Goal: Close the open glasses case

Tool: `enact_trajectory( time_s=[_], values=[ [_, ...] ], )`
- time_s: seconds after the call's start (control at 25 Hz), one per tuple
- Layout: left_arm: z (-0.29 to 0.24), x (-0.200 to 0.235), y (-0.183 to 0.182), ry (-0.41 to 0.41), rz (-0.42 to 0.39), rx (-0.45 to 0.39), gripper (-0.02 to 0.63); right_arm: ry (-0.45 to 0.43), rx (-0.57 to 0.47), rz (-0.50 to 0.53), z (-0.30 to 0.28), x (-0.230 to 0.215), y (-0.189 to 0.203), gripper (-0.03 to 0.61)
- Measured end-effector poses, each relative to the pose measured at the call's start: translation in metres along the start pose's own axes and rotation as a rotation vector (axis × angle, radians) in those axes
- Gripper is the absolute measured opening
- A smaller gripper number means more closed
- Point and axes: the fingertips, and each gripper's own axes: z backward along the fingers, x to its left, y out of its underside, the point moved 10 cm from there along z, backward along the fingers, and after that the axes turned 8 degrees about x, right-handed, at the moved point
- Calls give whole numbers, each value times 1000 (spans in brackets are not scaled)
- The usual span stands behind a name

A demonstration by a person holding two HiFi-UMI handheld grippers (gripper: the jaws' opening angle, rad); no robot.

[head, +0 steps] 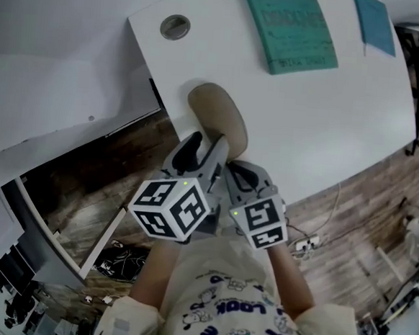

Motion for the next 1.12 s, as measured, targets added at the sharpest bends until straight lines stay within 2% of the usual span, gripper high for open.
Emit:
enact_trajectory(
  time_s=[0.16, 0.44, 0.64, 0.84, 1.12],
  values=[
    [-7, 2, -7, 43, 59, 71, 229, -31, 3, -13, 1, 4, 2, 2],
    [-14, 8, -16, -9, 21, 145, 239, -60, 1, -56, 0, 8, 5, 2],
    [-15, 9, -18, 14, 32, 167, 241, -106, 15, -56, -5, 15, 4, 2],
    [-15, 11, -20, 27, -35, 215, 241, -113, 36, -40, -9, 26, 4, 2],
    [-16, 9, -16, -12, -154, 152, 260, -69, 32, -134, -6, 26, 6, 0]
  ],
)
